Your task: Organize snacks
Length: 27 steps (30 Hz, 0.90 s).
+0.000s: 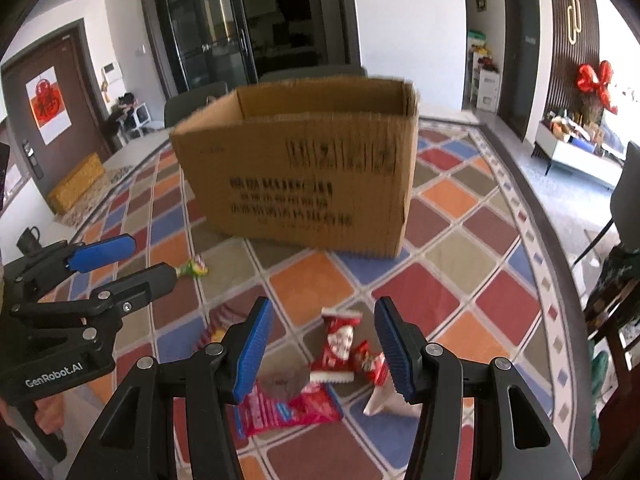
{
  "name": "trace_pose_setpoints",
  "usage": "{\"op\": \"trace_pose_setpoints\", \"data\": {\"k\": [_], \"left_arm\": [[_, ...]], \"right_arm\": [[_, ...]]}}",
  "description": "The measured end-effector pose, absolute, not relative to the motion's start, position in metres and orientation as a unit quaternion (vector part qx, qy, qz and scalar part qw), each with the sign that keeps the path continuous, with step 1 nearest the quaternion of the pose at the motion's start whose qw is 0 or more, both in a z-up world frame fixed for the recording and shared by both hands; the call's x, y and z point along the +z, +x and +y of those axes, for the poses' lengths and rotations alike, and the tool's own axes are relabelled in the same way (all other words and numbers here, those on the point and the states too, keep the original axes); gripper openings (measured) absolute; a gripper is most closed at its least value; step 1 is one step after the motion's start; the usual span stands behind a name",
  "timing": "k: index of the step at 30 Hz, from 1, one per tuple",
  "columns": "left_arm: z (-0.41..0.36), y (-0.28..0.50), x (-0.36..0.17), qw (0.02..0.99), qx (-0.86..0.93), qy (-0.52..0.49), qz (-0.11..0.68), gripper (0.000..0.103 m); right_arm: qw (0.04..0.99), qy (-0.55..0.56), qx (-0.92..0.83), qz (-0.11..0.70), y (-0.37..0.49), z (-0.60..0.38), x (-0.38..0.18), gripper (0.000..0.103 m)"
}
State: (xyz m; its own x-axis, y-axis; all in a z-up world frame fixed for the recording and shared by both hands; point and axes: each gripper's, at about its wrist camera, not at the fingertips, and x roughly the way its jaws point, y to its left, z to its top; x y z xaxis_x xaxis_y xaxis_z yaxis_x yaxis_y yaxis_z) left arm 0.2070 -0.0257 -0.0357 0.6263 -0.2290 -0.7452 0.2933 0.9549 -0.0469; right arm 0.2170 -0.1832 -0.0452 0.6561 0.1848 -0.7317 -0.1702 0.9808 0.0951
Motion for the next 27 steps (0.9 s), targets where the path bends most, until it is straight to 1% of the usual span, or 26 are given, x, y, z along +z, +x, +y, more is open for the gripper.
{"op": "trace_pose_setpoints", "data": {"k": [10, 11, 12, 15, 16, 24, 27], "left_arm": [[-0.026, 0.219, -0.079, 0.869, -0.157, 0.027, 0.468, 0.061], [-0.026, 0.220, -0.082, 0.867, -0.159, 0.026, 0.472, 0.061], [-0.027, 0.221, -0.086, 0.864, -0.160, 0.026, 0.477, 0.061], [-0.028, 0.223, -0.094, 0.859, -0.162, 0.028, 0.485, 0.061], [-0.029, 0.224, -0.096, 0.857, -0.162, 0.030, 0.488, 0.061], [-0.035, 0.230, -0.110, 0.848, -0.163, 0.035, 0.503, 0.061], [-0.037, 0.232, -0.113, 0.847, -0.162, 0.036, 0.506, 0.058]], "right_arm": [[0.889, 0.014, 0.099, 0.446, 0.225, -0.183, -0.078, 0.053], [0.887, 0.016, 0.099, 0.451, 0.226, -0.183, -0.080, 0.052], [0.885, 0.016, 0.100, 0.455, 0.227, -0.182, -0.084, 0.050], [0.879, 0.018, 0.104, 0.465, 0.228, -0.181, -0.091, 0.048], [0.877, 0.020, 0.104, 0.468, 0.229, -0.181, -0.094, 0.045], [0.867, 0.026, 0.106, 0.485, 0.238, -0.182, -0.106, 0.040], [0.864, 0.022, 0.103, 0.492, 0.241, -0.180, -0.110, 0.040]]}}
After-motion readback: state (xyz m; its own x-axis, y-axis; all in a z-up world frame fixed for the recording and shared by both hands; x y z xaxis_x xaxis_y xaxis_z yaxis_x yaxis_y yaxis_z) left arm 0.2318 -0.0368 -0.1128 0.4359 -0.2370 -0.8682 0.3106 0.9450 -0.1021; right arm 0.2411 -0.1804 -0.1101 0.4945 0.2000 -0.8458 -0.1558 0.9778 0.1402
